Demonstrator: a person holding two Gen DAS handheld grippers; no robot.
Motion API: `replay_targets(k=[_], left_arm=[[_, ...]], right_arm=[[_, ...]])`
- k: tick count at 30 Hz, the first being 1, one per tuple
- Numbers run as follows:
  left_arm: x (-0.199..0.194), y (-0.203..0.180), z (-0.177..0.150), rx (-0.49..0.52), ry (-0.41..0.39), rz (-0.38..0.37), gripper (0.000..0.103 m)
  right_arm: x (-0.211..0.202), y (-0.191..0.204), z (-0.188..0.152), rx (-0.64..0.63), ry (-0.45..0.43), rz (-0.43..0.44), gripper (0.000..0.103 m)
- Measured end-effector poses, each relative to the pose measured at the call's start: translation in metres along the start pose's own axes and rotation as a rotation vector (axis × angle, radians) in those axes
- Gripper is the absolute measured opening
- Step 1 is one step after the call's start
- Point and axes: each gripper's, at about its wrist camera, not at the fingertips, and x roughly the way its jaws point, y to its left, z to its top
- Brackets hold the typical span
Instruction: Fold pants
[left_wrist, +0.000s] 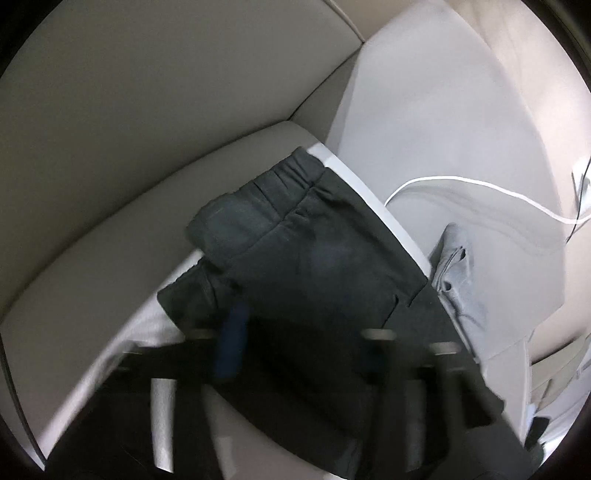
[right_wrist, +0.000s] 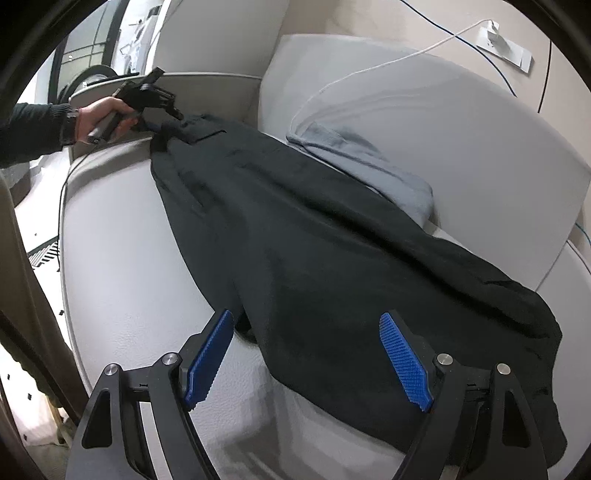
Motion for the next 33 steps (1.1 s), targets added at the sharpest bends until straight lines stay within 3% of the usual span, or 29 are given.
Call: replay_targets(k=[1, 4, 6, 7, 10, 13, 17, 25, 33], left_arm=[[0.003, -0.001, 0.000, 0.004, 0.011, 0.005, 0.005], [0.003, -0.001, -0.001, -0.003, 0.023, -0.021, 0.003], [-0.002, -0.003, -0.001, 0.010, 0.014, -0.035, 0.001], [-0.008, -0.002, -0.001, 0.014, 0.012, -0.044, 0.001], [-0.019, -0.010, -0.004, 0.030, 0.007, -0.069, 0.001], [-0.029, -0.016, -0.003, 0.065, 0.005, -0.089, 0.000], [-0.045, -0.026, 0.001, 0.107, -0.009, -0.147, 0.000], [-0.079, -0.026, 0.006, 0.093, -0.028, -0.264, 0.000], [-0.060, 0.003, -0.018, 0.192, 0.034, -0.109, 0.000]], right_arm=[[-0.002, 0.003, 0.001, -0.009, -0.012, 0.005, 0.084], [-0.001, 0.014, 0.006, -0.056, -0.016, 0.021, 0.081], [0.005, 0.016, 0.010, -0.052, 0.003, 0.070, 0.045], [0.011, 0.016, 0.013, -0.039, 0.025, 0.092, 0.040], [0.020, 0.019, 0.016, -0.018, 0.037, 0.091, 0.039], [0.024, 0.021, 0.021, 0.007, 0.017, 0.079, 0.017], [0.007, 0.018, 0.025, 0.034, -0.053, 0.029, 0.012], [-0.004, 0.026, 0.027, 0.022, -0.030, 0.009, 0.008], [-0.005, 0.034, 0.003, 0.017, 0.019, 0.002, 0.006]])
